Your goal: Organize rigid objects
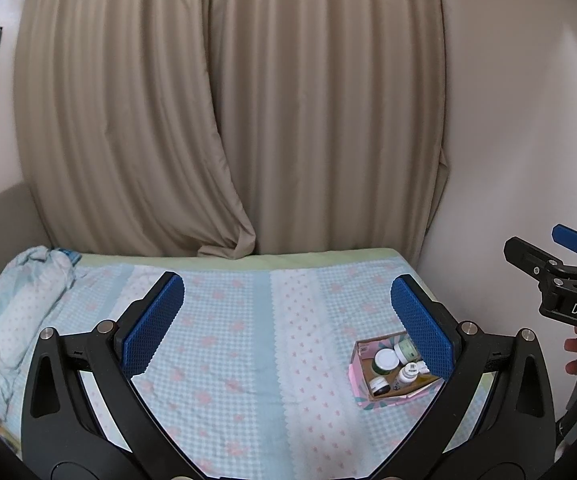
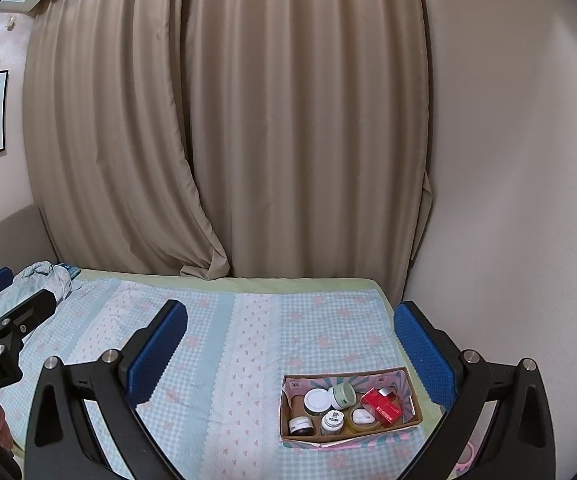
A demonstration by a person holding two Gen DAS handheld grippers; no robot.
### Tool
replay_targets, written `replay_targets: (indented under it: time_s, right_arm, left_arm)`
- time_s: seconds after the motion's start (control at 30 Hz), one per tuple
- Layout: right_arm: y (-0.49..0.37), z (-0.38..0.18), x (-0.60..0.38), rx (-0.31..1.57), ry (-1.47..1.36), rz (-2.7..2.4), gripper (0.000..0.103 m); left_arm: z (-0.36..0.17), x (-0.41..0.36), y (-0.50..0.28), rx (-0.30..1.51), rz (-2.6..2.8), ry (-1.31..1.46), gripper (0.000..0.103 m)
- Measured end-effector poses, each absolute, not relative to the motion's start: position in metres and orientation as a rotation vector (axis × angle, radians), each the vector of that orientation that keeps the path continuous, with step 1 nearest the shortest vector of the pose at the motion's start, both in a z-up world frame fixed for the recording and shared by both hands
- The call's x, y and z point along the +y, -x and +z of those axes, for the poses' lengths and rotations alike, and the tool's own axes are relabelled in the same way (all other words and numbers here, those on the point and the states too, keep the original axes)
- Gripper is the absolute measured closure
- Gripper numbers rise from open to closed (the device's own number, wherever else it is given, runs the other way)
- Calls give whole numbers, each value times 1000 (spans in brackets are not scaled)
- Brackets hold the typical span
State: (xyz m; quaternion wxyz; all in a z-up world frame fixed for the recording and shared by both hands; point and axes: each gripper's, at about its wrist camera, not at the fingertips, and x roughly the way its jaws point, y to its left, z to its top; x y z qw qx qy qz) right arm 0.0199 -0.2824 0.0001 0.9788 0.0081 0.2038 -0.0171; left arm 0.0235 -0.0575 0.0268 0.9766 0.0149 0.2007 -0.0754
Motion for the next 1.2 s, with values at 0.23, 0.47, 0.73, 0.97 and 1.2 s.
replay_targets:
  time_s: [0.23, 0.47, 0.73, 0.97, 1.2]
  right_arm:
    - [-24, -1, -281, 410, -19, -40, 0]
    - [-25, -3, -281, 408, -22, -47, 0]
    - [-28, -3, -279, 405, -20, -59, 0]
    - [-31, -4, -277, 412, -18, -55, 0]
    - [-42, -8, -275, 433, -16, -47, 0]
  left_arm:
    - [27, -58, -27, 410, -139, -35, 0]
    - [26, -57, -29, 414, -135, -37, 0]
    - [24, -50, -31, 417, -126, -27, 0]
    - [25, -48, -28, 355, -54, -60, 0]
    - [23, -41, -41, 351, -60, -46, 0]
